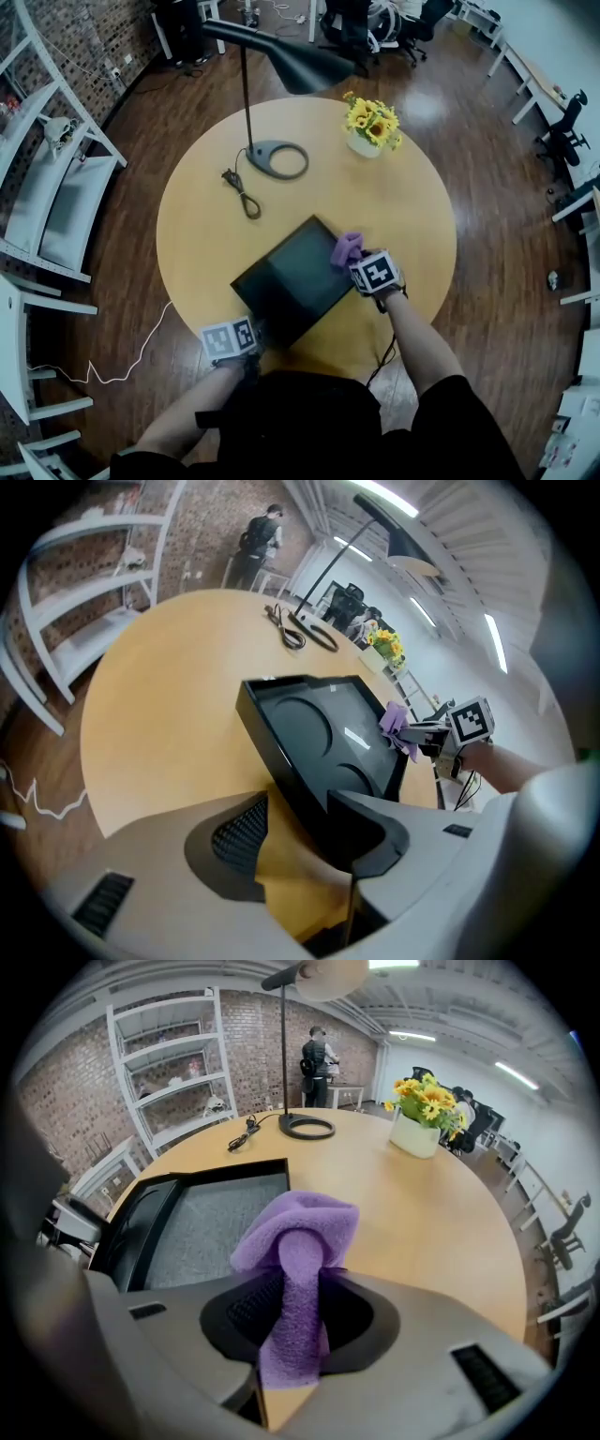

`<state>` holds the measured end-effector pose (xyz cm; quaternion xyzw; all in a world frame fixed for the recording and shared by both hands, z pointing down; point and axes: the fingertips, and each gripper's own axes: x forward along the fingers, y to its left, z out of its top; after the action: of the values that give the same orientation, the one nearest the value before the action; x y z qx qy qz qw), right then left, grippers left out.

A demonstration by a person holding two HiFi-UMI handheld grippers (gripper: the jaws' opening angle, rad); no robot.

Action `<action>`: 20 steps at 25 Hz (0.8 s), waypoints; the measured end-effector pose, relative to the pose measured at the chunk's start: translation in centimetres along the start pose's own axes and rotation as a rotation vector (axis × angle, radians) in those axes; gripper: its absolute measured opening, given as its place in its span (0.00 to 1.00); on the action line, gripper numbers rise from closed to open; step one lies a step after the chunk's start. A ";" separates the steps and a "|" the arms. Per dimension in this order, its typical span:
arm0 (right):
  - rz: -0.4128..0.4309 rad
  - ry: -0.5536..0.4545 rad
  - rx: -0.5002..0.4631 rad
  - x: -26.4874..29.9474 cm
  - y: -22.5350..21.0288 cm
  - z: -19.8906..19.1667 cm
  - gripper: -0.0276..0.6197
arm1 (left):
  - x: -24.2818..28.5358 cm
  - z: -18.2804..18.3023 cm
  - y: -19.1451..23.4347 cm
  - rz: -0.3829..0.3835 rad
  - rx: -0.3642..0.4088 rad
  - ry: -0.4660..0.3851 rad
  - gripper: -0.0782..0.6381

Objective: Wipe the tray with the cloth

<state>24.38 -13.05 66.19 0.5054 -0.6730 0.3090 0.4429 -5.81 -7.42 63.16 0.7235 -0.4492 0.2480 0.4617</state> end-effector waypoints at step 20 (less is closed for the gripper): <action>-0.232 -0.137 0.811 -5.8 1.8 -5.0 0.22 | 6.8 10.1 -3.8 -0.429 0.870 0.197 0.43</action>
<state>24.64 -5.79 63.06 0.7306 -0.4633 0.4625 0.1942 0.24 -18.66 62.17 0.8986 -0.0993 0.3789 0.1979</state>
